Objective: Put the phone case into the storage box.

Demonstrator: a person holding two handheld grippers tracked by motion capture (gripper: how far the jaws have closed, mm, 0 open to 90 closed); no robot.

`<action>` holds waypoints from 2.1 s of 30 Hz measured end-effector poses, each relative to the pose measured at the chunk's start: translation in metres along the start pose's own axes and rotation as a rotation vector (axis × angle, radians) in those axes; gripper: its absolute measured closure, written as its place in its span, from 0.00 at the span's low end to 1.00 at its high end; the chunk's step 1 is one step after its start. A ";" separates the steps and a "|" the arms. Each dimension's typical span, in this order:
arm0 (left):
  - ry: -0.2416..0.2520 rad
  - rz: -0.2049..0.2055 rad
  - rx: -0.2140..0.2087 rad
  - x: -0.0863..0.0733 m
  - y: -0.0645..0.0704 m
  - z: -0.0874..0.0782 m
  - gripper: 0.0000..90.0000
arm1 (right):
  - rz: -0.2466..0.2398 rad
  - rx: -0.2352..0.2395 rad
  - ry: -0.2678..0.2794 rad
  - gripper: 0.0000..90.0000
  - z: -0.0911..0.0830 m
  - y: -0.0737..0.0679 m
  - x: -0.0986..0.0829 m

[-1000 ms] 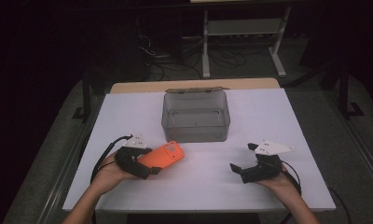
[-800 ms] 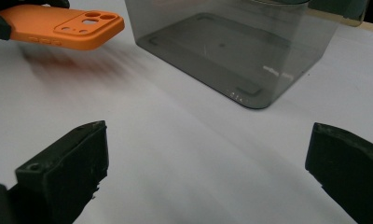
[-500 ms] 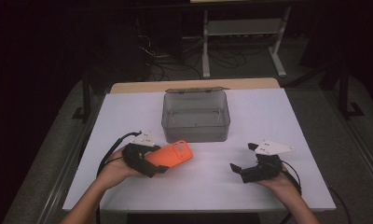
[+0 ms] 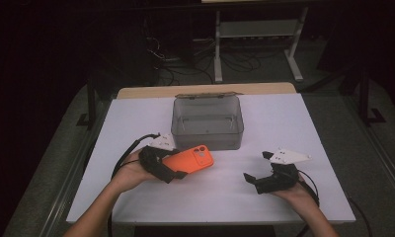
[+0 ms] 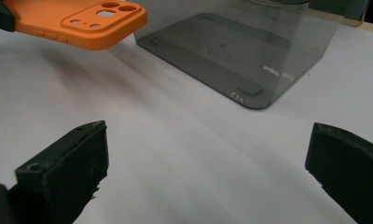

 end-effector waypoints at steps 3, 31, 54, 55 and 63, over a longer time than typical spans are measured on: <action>0.000 0.015 -0.006 0.005 0.002 0.005 0.18 | 0.000 0.000 0.000 0.00 0.000 0.000 0.000; 0.019 0.077 -0.064 0.033 0.006 0.032 0.18 | -0.004 0.009 -0.004 0.00 0.002 -0.001 0.000; 0.028 0.144 -0.124 0.030 0.005 0.027 0.18 | -0.048 0.052 -0.020 0.00 0.000 -0.004 0.009; 0.028 0.147 -0.127 0.030 0.005 0.027 0.18 | -0.050 0.057 -0.019 0.00 0.000 -0.005 0.010; 0.025 0.144 -0.127 0.030 0.004 0.028 0.18 | -0.086 0.068 -0.024 0.00 -0.001 -0.008 0.017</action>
Point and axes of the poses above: each handheld gripper's, and its own axes: z roughly forward along the jaws, x roughly out of its top, y roughly to its right, the point moved 7 cm from there along z, roughly forward along the jaws, and after that the axes turned 10 degrees about -y, right-handed, at the moved point
